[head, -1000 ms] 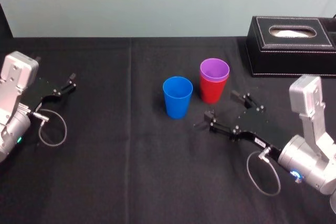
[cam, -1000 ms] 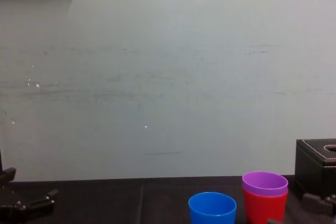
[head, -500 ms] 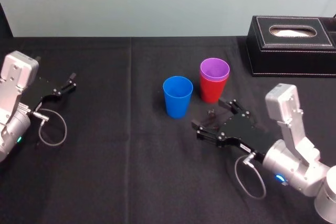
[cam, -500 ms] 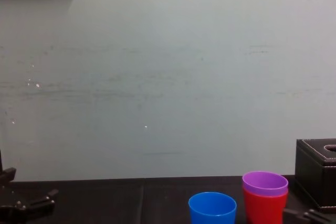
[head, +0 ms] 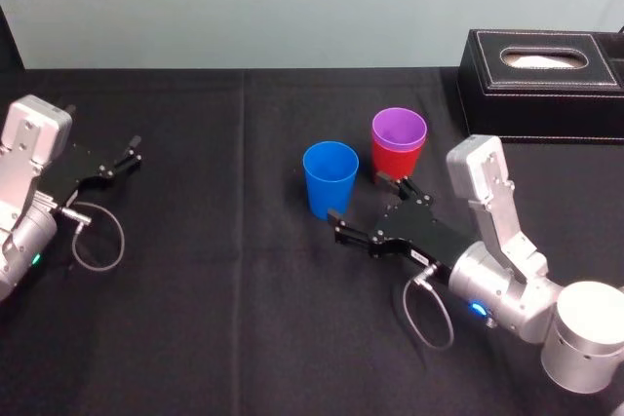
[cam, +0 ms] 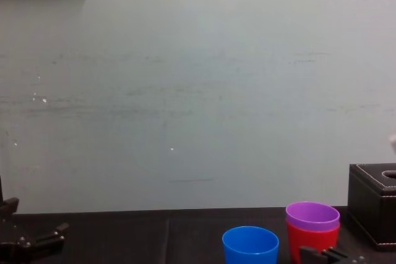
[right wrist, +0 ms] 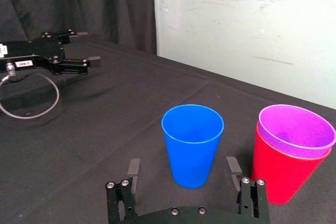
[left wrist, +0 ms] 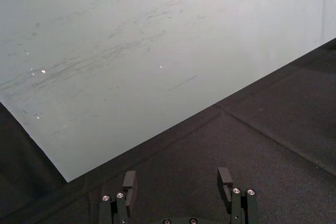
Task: Stack the three plastic cups sequentially using one hand.
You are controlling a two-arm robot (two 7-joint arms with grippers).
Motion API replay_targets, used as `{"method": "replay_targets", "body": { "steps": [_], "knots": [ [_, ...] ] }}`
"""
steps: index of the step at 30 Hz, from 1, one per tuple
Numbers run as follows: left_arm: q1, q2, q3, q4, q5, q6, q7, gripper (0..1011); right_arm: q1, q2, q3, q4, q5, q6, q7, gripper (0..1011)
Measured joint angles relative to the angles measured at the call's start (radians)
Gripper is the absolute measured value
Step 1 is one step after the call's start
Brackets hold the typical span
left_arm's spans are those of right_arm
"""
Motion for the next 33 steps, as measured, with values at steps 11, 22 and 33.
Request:
{"method": "replay_targets", "body": {
  "steps": [11,22,33],
  "knots": [
    [0.000,0.000,0.000,0.000,0.000,0.000,0.000,1005,0.064,-0.049,-0.021,0.080,-0.041,0.005,-0.026,1003],
    [0.000,0.000,0.000,0.000,0.000,0.000,0.000,1005,0.109,-0.091,-0.027,0.148,-0.061,-0.016,-0.030,1003],
    [0.000,0.000,0.000,0.000,0.000,0.000,0.000,1005,0.130,-0.112,-0.031,0.182,-0.065,-0.038,-0.017,1003]
  ]
}}
